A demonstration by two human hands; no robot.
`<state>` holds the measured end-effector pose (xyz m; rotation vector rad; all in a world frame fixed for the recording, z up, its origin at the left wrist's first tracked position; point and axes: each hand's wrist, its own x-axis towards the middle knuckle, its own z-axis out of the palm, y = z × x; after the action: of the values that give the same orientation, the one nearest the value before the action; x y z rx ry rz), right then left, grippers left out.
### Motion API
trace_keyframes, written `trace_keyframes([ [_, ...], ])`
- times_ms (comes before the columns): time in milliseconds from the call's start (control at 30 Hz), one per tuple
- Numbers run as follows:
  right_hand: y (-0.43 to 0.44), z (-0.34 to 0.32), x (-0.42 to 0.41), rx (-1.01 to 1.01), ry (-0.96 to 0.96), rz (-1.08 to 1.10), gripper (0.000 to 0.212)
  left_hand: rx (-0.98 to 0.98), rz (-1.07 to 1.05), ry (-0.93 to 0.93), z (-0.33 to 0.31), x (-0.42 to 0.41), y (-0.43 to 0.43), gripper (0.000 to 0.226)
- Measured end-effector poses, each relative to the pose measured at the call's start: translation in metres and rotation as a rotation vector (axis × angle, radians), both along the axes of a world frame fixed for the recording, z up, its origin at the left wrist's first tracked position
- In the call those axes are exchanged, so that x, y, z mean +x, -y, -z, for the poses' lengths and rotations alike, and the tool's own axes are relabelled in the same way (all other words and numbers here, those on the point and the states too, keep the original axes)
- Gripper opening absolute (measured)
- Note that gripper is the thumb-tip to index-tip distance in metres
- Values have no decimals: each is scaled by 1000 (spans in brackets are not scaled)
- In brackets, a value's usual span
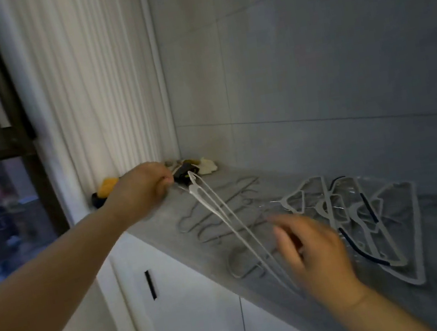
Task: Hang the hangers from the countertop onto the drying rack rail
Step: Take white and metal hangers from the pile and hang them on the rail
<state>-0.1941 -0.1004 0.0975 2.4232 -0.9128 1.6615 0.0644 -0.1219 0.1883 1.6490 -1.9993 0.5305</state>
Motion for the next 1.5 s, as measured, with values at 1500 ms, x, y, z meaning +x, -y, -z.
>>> trace_keyframes([
  [1500, -560, -114, 342, 86, -767, -1041, 21, -44, -1298, -717, -4, 24, -778, 27],
])
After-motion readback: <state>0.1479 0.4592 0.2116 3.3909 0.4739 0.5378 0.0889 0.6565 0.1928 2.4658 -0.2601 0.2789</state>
